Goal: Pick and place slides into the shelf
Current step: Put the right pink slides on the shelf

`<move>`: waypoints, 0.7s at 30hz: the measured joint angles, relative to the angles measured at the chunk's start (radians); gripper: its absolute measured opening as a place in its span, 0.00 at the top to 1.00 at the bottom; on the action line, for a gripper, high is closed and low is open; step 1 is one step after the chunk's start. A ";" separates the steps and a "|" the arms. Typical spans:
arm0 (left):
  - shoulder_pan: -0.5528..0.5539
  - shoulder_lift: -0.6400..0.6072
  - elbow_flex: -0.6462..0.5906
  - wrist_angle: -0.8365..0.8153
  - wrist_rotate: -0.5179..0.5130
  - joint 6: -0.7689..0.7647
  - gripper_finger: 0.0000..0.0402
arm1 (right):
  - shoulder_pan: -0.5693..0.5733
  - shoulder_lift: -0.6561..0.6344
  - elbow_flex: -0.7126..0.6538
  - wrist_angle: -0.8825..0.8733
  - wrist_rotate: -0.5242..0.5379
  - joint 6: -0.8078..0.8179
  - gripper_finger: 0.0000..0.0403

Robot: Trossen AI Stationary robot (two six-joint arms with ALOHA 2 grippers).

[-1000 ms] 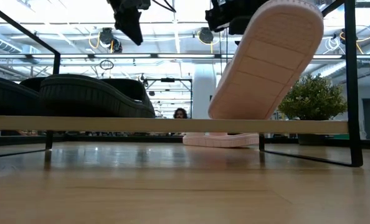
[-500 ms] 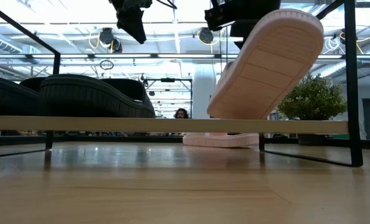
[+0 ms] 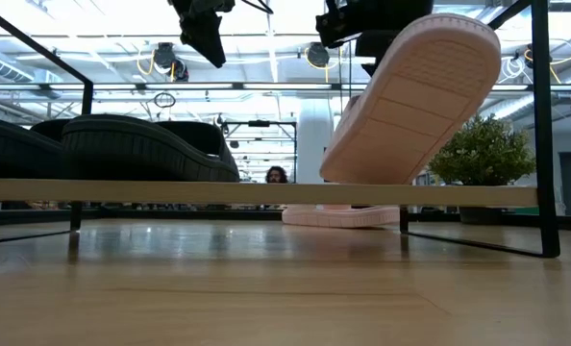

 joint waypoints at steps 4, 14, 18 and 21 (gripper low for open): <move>0.000 0.000 0.000 0.000 0.000 0.005 0.63 | 0.000 -0.001 -0.047 0.051 -0.037 0.007 1.00; 0.000 0.000 0.000 0.000 0.000 0.009 0.63 | -0.002 0.000 -0.072 0.078 -0.038 0.012 1.00; -0.001 0.000 0.000 0.000 0.000 0.009 0.63 | -0.002 0.000 -0.072 0.083 -0.059 0.013 1.00; -0.001 0.000 0.000 0.000 0.000 0.010 0.63 | -0.002 0.000 -0.072 0.080 -0.060 0.020 1.00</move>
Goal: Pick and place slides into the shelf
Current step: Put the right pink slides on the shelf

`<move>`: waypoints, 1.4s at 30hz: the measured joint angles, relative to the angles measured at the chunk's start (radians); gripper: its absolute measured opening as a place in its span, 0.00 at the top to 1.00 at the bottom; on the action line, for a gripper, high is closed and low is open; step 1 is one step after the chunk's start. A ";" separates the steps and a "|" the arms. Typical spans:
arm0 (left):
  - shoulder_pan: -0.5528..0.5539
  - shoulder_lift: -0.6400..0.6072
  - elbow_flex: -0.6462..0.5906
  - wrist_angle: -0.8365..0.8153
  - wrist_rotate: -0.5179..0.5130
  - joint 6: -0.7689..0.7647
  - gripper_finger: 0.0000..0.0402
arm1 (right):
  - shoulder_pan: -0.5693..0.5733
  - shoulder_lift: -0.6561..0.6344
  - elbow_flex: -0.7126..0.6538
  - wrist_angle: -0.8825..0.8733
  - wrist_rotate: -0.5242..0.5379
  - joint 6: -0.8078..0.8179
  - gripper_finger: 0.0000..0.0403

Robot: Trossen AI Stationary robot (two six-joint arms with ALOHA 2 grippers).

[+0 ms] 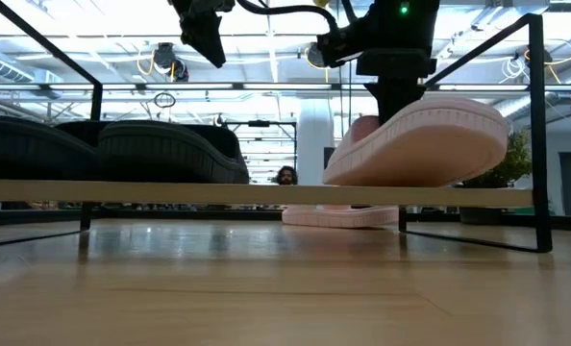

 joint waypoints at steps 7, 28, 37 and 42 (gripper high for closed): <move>0.000 0.000 0.000 0.000 0.000 0.007 0.63 | 0.000 0.000 0.000 -0.071 0.001 -0.005 1.00; 0.000 0.000 0.000 0.000 0.000 0.011 0.63 | 0.000 0.000 0.000 -0.067 -0.062 -0.061 1.00; 0.000 0.000 0.000 0.000 0.000 0.011 0.63 | 0.000 0.000 0.000 -0.031 -0.085 -0.052 0.99; -0.001 0.000 0.000 0.000 0.000 0.011 0.63 | 0.000 0.000 0.000 -0.020 -0.086 -0.042 0.97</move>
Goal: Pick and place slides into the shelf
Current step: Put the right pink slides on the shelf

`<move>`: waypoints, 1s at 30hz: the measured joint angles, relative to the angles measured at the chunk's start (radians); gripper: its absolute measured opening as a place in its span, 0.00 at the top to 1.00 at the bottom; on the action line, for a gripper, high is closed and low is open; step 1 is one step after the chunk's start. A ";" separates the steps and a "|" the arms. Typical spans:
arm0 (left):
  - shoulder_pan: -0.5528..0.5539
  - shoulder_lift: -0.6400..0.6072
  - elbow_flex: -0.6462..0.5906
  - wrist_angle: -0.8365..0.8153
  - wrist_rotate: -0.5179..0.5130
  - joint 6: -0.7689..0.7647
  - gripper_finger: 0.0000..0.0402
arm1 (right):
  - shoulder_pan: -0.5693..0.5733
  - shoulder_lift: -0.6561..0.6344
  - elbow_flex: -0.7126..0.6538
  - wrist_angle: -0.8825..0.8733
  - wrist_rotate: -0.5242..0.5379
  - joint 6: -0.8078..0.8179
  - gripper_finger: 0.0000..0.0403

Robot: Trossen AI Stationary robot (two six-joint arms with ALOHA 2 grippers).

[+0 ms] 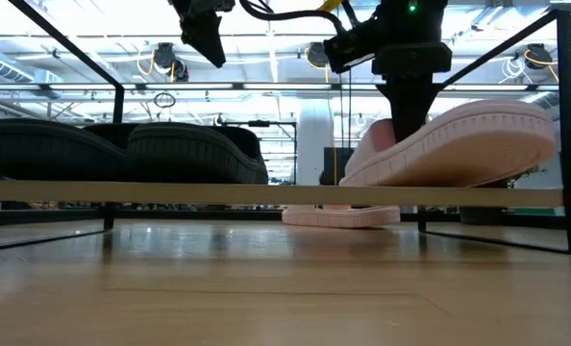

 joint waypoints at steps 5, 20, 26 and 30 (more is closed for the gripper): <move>-0.012 0.000 0.000 -0.001 0.000 0.001 0.63 | 0.000 0.000 0.000 0.003 -0.010 0.001 0.97; -0.039 0.000 0.000 -0.001 0.000 0.018 0.63 | 0.000 0.000 0.000 -0.045 -0.010 0.010 0.97; -0.039 0.000 0.000 -0.001 0.000 0.018 0.63 | 0.000 0.000 0.000 -0.093 0.028 0.016 0.97; -0.039 0.000 0.000 -0.001 0.000 0.019 0.63 | 0.000 0.000 0.000 -0.114 0.030 0.005 0.97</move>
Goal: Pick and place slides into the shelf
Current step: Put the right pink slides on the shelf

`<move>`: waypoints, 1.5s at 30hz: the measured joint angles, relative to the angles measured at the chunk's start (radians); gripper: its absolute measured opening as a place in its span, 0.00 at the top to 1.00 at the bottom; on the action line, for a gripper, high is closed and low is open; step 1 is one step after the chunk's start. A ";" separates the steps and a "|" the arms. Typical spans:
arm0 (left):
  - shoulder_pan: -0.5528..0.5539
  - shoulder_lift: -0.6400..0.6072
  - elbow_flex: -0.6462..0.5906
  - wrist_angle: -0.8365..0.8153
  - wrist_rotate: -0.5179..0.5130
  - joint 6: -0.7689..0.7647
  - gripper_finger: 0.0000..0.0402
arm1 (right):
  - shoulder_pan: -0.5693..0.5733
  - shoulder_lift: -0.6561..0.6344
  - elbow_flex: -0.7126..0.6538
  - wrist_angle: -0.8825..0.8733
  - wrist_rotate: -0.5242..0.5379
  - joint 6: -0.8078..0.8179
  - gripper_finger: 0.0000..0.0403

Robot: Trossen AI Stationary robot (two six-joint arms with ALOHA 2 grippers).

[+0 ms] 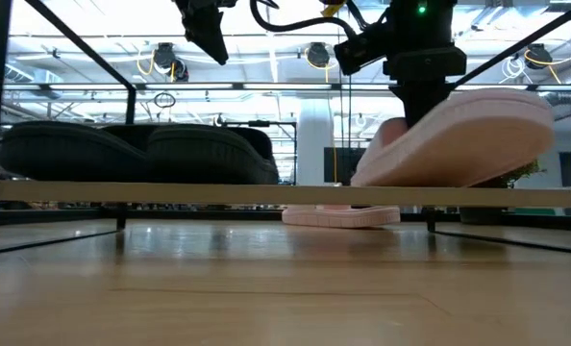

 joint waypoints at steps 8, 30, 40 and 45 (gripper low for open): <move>0.000 0.000 0.000 0.000 0.000 0.000 0.63 | 0.000 0.000 0.000 -0.003 -0.001 -0.055 0.97; 0.000 0.000 0.000 0.000 0.000 0.006 0.63 | 0.000 0.000 0.000 0.003 -0.056 -0.075 0.66; 0.000 0.000 0.000 0.000 0.000 0.010 0.63 | 0.000 0.000 0.000 -0.002 -0.107 -0.039 0.51; 0.000 0.000 0.000 0.000 0.000 0.011 0.63 | -0.001 -0.007 0.000 -0.002 -0.107 -0.019 0.50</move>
